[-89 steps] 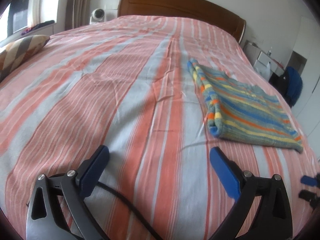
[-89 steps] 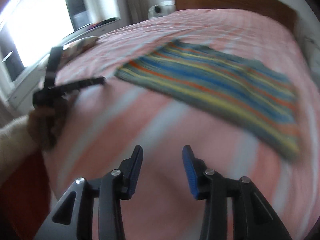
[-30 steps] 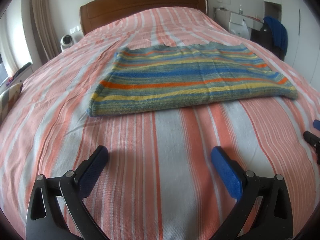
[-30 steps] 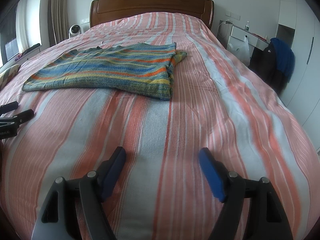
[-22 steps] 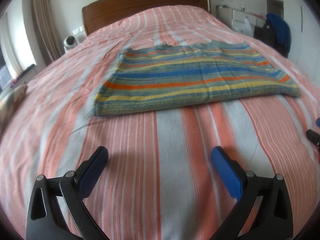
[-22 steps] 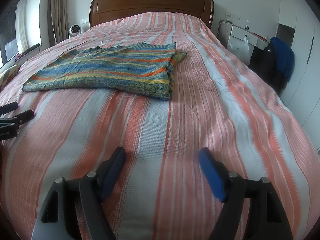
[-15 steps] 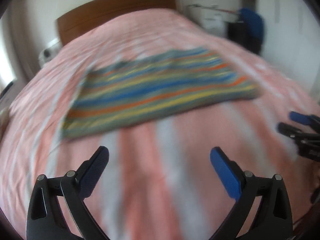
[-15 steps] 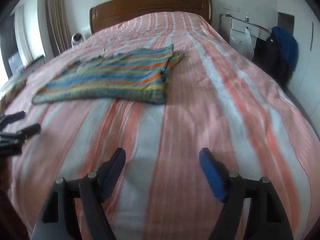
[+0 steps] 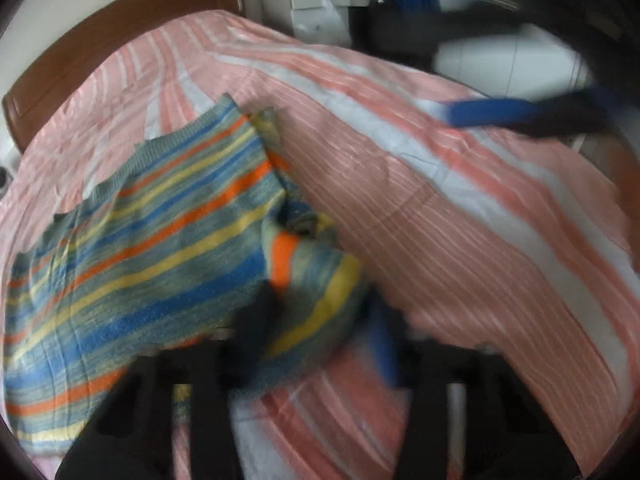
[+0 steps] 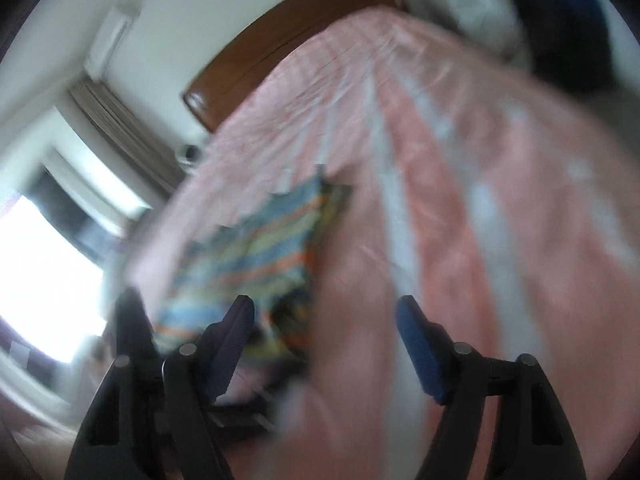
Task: Fold small clothes
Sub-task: 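Grasp the folded sweater edge with both grippers and fold it in half again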
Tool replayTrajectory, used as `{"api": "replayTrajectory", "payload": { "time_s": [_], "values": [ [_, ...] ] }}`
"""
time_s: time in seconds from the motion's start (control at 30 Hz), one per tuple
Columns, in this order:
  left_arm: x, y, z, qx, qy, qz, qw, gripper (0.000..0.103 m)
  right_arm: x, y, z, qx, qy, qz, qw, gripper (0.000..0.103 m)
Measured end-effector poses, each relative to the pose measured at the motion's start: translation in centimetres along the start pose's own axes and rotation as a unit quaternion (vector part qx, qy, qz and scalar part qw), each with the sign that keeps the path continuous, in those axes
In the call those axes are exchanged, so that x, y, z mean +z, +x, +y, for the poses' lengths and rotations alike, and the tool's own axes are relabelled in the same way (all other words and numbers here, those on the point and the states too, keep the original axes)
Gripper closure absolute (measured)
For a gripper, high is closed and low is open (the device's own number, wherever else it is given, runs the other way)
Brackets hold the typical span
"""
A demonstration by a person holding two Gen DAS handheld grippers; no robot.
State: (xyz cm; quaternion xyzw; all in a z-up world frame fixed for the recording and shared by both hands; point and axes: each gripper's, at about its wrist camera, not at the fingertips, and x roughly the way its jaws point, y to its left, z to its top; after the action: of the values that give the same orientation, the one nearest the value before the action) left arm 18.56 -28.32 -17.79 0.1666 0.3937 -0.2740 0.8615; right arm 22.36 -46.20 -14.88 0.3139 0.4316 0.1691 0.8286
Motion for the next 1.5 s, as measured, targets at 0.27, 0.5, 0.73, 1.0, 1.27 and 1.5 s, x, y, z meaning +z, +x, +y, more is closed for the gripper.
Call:
{"api": "replayTrajectory", "payload": {
  "time_s": [0.27, 0.5, 0.73, 1.0, 1.27, 1.5],
  "values": [
    [-0.5, -1.7, 2.0, -0.028, -0.035, -0.032, 0.9985, 0.095, 8.1, 15.4, -0.9, 0.016, 0.031, 0.087, 0.996, 0.056],
    [-2.1, -7.7, 10.1, -0.070, -0.169, -0.083, 0.9797, 0.095, 9.4, 16.1, 7.1, 0.009, -0.055, 0.058, 0.997, 0.093],
    [-7.9, -12.2, 19.2, -0.044, -0.285, -0.094, 0.9530, 0.095, 7.3, 21.8, 17.6, 0.046, -0.111, 0.089, 0.989, 0.093],
    [-13.7, -12.0, 26.5, -0.007, -0.374, -0.065, 0.9254, 0.095, 2.4, 32.6, 25.2, 0.042, -0.153, 0.145, 0.977, 0.093],
    [-16.0, -13.8, 28.1, 0.016, -0.399, -0.039, 0.9159, 0.044, 0.2, 35.2, 26.3, 0.102, -0.106, 0.154, 0.977, 0.058],
    [-14.5, -14.4, 27.7, 0.029, -0.373, -0.060, 0.9253, 0.031, -0.5, 26.3, 26.1, 0.082, -0.209, 0.120, 0.967, 0.058]
  ]
}}
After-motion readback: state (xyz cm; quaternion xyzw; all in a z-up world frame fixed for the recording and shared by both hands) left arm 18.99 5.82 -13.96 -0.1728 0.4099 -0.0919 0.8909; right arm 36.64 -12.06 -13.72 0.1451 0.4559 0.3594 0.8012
